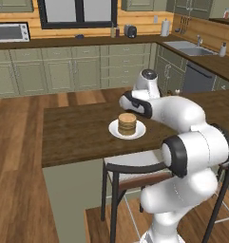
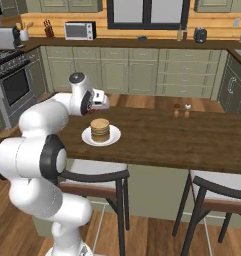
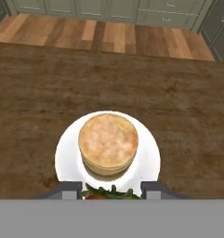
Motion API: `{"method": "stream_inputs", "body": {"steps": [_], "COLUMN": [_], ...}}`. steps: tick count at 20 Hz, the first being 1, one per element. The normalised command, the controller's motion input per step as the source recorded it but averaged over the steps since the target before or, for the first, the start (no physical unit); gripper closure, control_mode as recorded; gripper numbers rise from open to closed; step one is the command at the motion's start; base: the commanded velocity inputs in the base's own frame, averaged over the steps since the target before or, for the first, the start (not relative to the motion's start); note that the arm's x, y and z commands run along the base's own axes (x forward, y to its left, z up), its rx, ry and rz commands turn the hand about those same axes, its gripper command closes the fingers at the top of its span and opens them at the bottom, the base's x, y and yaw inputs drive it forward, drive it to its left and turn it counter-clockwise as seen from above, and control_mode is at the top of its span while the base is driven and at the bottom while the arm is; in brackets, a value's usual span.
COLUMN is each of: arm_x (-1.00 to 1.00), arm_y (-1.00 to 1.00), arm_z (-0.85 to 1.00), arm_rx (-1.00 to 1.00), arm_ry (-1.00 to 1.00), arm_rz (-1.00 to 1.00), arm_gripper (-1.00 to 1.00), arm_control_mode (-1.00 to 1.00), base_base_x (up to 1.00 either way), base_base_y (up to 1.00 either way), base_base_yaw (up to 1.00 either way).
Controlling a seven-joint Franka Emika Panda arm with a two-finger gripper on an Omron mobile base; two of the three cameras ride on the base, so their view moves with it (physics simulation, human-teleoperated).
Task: Take the strawberry from the fridge and place it on top of the pancake, located on the dining counter.
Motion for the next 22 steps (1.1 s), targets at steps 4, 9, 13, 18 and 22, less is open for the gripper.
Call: {"method": "stream_inputs", "body": {"steps": [4, 9, 13, 18, 22], "arm_x": [0.66, 0.36, 0.19, 0.05, 0.01], "arm_y": [0.0, 0.02, 0.0, 0.02, 0.03], "arm_z": [-0.49, -0.38, -0.31, -0.31, -0.26], "arm_rx": [0.0, 0.0, 0.0, 0.0, 0.0], "arm_ry": [0.0, 0.01, 0.0, 0.01, 0.0], "arm_rz": [0.0, 0.0, 0.0, 0.0, 0.0], "arm_gripper": [1.0, 1.0, 1.0, 1.0, 1.0], "arm_control_mode": [-1.0, -1.0, -1.0, -1.0, -1.0], "base_base_x": [0.0, 0.0, 0.0, 0.0, 0.0], "base_base_y": [0.0, 0.0, 0.0, 0.0, 0.0], "base_base_yaw": [0.0, 0.0, 0.0, 0.0, 0.0]}}
